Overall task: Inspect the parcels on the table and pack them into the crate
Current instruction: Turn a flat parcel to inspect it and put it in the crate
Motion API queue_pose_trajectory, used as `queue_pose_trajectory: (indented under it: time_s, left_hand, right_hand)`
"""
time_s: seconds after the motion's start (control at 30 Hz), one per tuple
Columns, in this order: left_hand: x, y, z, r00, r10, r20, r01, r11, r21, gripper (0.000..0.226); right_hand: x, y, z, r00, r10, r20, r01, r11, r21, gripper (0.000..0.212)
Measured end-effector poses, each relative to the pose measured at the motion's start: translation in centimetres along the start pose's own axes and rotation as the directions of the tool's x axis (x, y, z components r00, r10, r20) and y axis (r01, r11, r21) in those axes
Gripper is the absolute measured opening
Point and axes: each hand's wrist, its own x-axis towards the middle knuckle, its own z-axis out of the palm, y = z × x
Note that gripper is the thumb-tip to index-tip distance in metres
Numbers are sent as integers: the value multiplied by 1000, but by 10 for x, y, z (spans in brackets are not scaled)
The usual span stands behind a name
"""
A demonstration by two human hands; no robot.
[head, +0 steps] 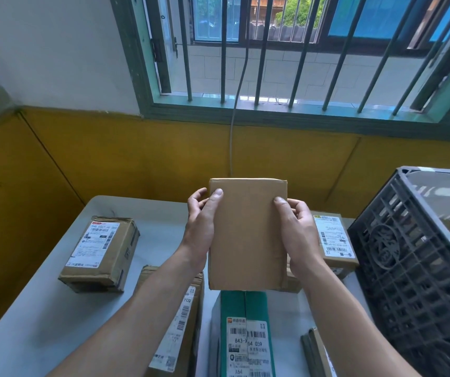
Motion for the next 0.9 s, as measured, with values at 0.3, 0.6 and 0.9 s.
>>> queue_pose_trajectory:
  time_s: [0.3, 0.6, 0.9]
  left_hand:
    - [0, 5, -4, 999, -39, -19, 40, 999, 23, 72]
    - [1, 2, -5, 994, -62, -95, 64, 998, 22, 71]
    - [9, -7, -2, 962, -10, -272, 25, 998, 52, 56]
  right_hand:
    - [-8, 0, 1, 993, -103, 57, 98, 992, 82, 21]
    - [-10, -6, -4, 975, -11, 222, 4, 999, 33, 81]
    - [-6, -3, -2, 980, 5, 201, -34, 990, 140, 51]
